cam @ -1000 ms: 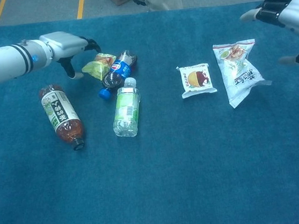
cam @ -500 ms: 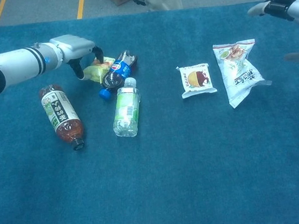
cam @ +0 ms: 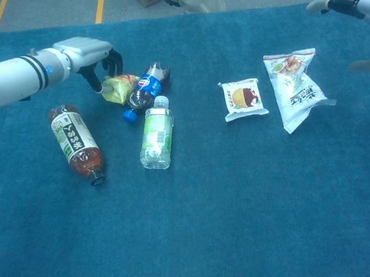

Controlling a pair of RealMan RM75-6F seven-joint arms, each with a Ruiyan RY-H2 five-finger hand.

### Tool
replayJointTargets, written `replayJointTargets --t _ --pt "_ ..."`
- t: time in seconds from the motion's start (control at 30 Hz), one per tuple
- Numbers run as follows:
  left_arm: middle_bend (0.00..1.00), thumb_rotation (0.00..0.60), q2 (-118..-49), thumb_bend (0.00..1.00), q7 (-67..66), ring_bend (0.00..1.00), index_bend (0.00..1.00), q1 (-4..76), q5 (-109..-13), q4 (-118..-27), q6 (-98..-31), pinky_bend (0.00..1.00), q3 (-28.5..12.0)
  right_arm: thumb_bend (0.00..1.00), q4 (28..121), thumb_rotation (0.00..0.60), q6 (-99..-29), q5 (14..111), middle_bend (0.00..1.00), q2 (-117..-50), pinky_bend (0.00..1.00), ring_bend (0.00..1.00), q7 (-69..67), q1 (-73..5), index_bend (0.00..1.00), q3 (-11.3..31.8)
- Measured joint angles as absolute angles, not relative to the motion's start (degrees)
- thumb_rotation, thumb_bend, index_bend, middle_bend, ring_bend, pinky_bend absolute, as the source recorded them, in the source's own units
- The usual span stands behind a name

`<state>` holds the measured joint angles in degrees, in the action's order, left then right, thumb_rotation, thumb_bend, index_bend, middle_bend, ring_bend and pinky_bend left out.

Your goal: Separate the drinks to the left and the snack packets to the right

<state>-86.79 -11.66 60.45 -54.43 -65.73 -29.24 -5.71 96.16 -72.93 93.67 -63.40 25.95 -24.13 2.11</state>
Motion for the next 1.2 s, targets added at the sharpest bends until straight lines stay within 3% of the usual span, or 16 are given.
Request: replayJointTargets --t 0.4,0.67,0.87,1.2 --pt "0.44 0.6 -74.64 0.32 -7.32 0.3 0.38 57.97 -53.49 -85.41 -33.23 0.17 -8.89 0.05 95.7 0.6 -72.39 92.63 0.31 -64.21 0.35 0.22 25.23 -24.5 0.19 3.41" --pt "0.44 0.6 -70.17 0.32 -5.7 0.3 0.37 57.67 -51.76 -95.84 -34.4 0.17 -10.07 0.05 96.11 0.6 -74.41 94.64 0.31 -64.09 0.36 0.22 23.38 -24.2 0.19 3.6" --pt "0.44 0.6 -70.77 0.32 -7.35 0.3 0.36 58.77 -50.05 -101.24 -37.11 0.17 -9.99 0.05 96.45 0.6 -75.81 95.67 0.31 -63.19 0.36 0.22 22.3 -23.46 0.19 3.56" --pt "0.44 0.6 -79.24 0.32 -12.31 0.3 0.34 62.56 -44.6 -102.17 -42.66 0.17 -10.24 0.05 95.55 0.6 -77.95 96.52 0.31 -61.43 0.36 0.22 19.39 -21.84 0.19 3.22"
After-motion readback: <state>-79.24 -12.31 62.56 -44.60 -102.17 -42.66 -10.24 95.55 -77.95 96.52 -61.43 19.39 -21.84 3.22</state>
